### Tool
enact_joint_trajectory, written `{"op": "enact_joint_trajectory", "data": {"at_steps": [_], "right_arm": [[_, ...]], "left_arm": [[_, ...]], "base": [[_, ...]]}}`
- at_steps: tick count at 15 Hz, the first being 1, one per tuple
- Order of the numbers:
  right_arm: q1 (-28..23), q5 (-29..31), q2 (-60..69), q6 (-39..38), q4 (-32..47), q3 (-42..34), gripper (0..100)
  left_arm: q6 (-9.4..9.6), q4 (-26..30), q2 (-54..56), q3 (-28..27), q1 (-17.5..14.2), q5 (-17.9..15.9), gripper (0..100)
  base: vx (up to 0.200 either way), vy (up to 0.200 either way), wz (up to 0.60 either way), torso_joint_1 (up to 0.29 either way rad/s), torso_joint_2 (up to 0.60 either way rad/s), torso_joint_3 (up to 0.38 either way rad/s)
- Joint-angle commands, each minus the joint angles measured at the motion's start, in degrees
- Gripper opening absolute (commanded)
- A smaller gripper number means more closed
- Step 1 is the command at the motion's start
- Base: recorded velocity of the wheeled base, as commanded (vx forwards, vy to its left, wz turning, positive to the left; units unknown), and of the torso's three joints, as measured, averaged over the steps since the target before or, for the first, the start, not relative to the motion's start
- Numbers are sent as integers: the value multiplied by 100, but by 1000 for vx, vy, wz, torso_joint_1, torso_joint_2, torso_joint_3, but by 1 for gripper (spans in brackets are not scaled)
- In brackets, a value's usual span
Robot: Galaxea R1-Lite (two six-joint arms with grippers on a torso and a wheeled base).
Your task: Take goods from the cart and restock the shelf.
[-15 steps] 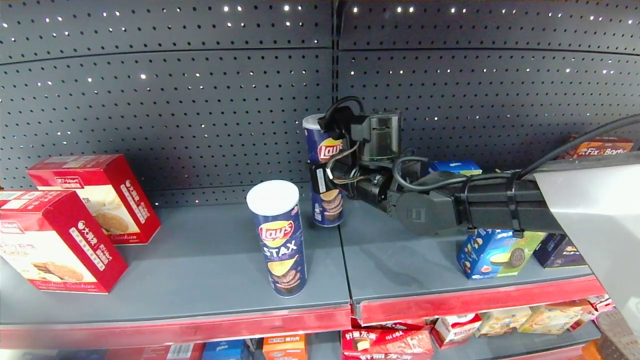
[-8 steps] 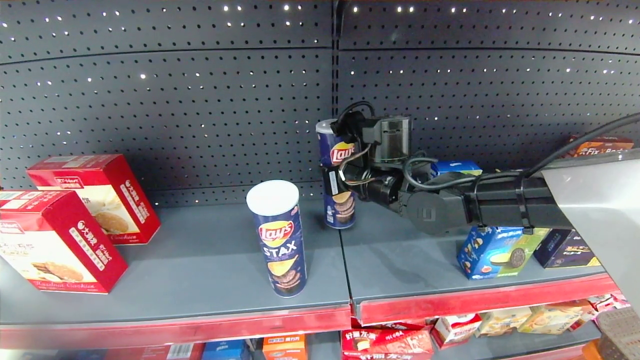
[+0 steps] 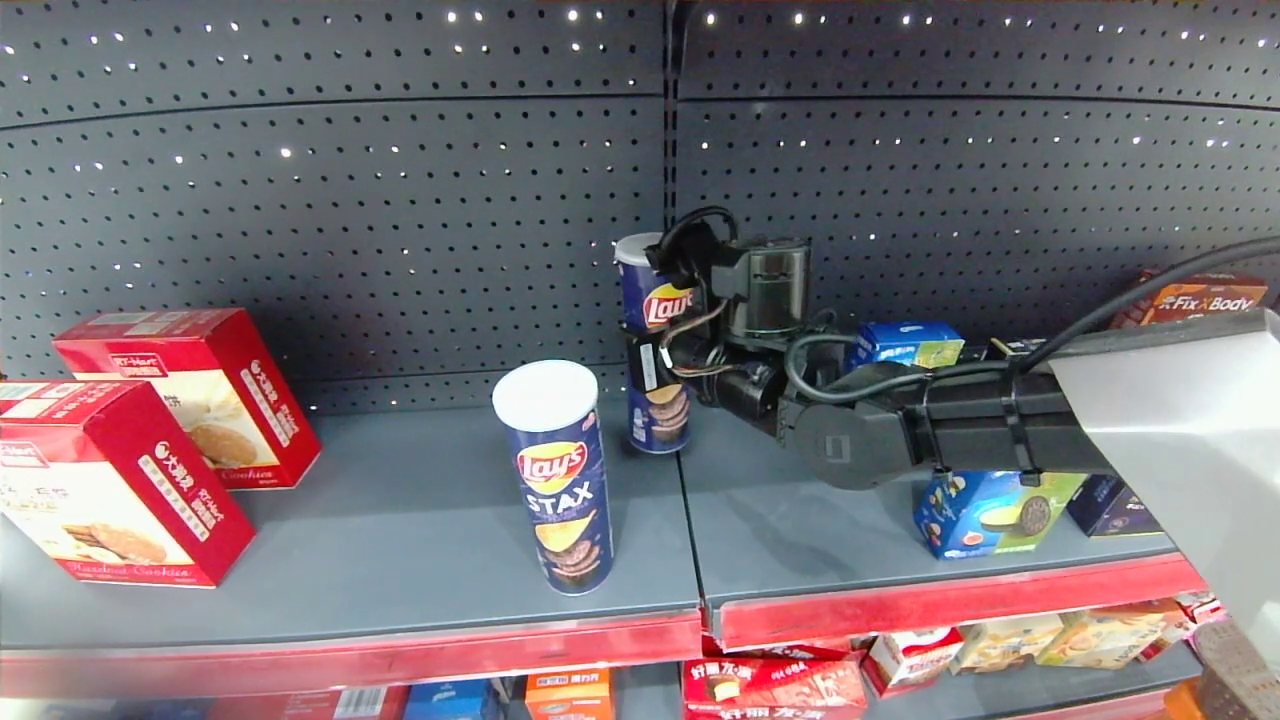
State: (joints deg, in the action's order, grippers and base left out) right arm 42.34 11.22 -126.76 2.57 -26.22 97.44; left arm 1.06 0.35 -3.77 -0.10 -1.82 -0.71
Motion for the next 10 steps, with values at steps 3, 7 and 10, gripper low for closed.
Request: {"op": "enact_joint_trajectory", "data": {"at_steps": [3,7,10], "right_arm": [[29,3,-209,-20,-155,38,0],[11,-5,-332,-20,-331,82,0],[-33,-14,-499,-11,-340,293,0]], "left_arm": [[-1,0,-10,1,-3,0,100],[-1,0,-10,1,-3,0,100],[-1,0,-10,1,-3,0,100]], "base": [[0,0,0,0,0,0],[0,0,0,0,0,0],[0,0,0,0,0,0]]}}
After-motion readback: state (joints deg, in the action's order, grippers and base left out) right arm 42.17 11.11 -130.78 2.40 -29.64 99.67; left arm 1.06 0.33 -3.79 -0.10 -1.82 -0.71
